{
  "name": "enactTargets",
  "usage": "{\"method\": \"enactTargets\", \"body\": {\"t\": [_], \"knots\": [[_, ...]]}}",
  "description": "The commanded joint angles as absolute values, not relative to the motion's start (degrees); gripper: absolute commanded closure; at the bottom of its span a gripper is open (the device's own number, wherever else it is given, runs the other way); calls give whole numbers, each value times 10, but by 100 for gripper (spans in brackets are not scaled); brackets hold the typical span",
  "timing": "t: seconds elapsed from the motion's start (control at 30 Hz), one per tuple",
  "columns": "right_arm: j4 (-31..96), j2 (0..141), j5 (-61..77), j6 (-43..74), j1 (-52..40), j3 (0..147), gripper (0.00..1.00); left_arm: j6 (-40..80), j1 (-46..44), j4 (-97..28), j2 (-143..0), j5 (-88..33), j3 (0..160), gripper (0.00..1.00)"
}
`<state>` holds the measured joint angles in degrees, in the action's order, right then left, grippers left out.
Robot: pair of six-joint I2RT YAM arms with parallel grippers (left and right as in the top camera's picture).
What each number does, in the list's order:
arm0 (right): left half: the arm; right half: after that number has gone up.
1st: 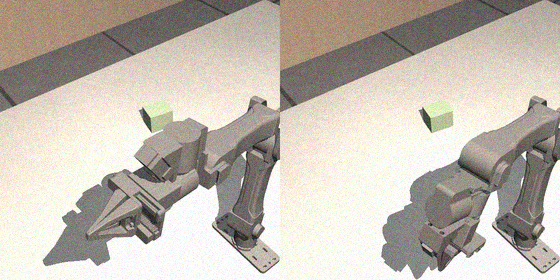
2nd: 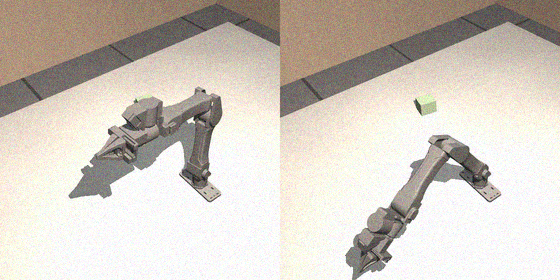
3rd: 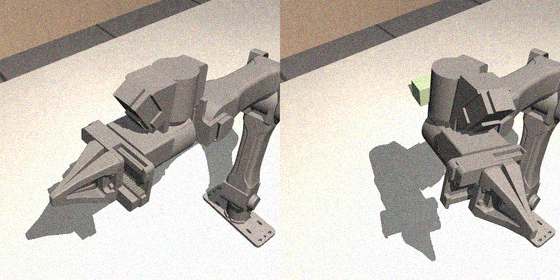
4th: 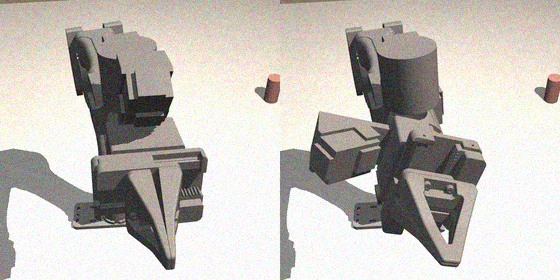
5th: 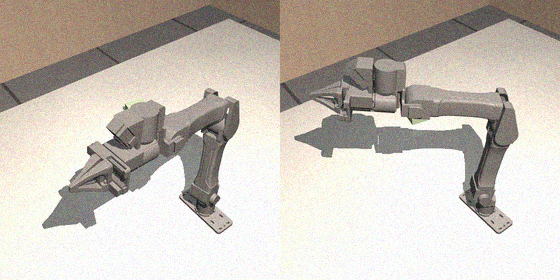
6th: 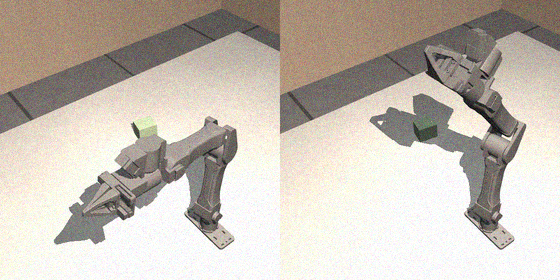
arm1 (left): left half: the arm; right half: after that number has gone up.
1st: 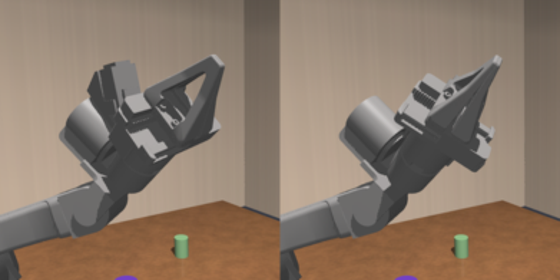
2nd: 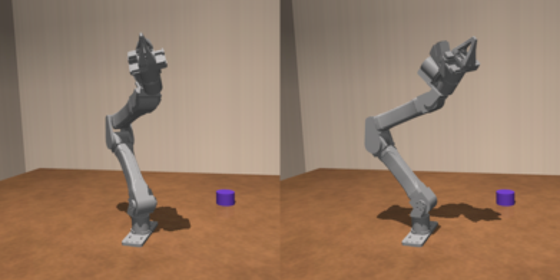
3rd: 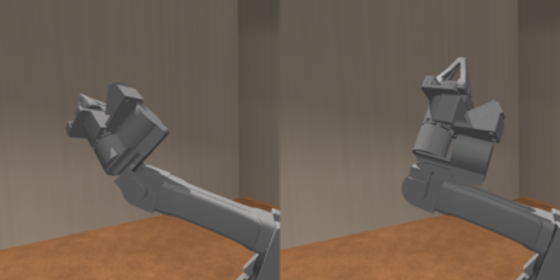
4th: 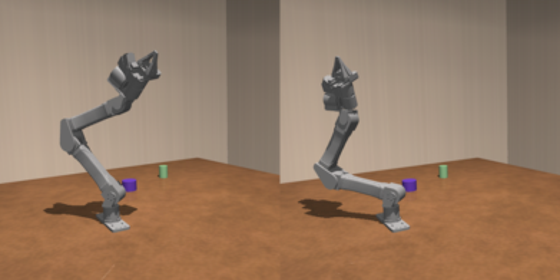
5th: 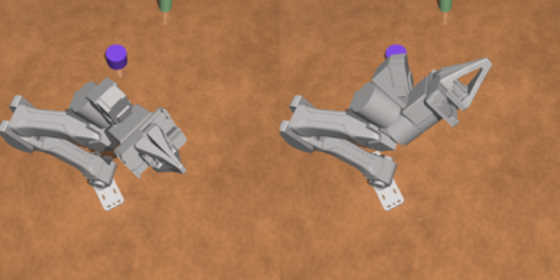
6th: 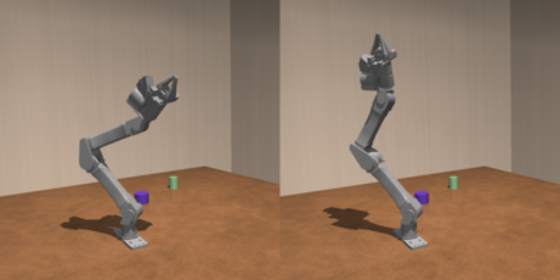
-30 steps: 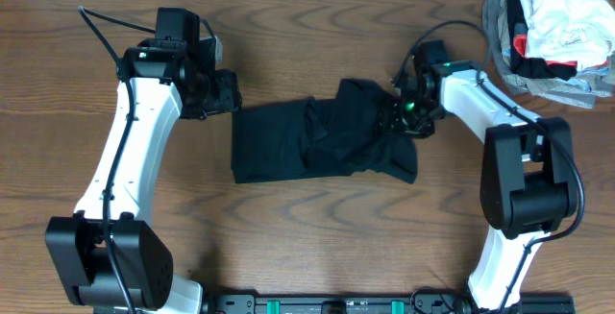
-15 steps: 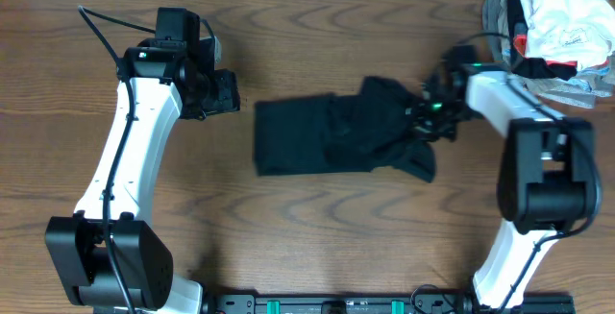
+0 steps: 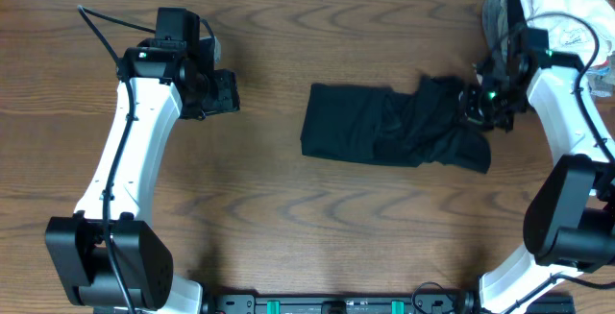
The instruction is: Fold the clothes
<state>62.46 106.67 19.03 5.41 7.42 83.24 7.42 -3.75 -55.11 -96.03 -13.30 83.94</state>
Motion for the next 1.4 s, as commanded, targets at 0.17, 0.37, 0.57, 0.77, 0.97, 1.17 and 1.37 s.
{"method": "enactTargets", "body": {"t": [0.17,0.37,0.57,0.77,0.97,1.17,1.37], "knots": [[641,1049,190,54,-43,947,99,67,-36,-552,-962,-127,845,42],[582,1052,179,88,-132,960,99,66,-36,-550,-962,-127,834,42],[557,1077,162,91,-202,960,98,66,-36,-544,-962,-127,816,42],[547,1113,163,87,-252,960,97,66,-36,-535,-962,-127,815,42],[539,1160,164,80,-300,960,57,66,-36,-528,-962,-127,815,42],[525,1168,166,76,-327,968,42,66,-36,-525,-962,-127,815,42],[554,1168,169,72,-316,1013,42,67,-36,-524,-962,-127,815,42]]}}
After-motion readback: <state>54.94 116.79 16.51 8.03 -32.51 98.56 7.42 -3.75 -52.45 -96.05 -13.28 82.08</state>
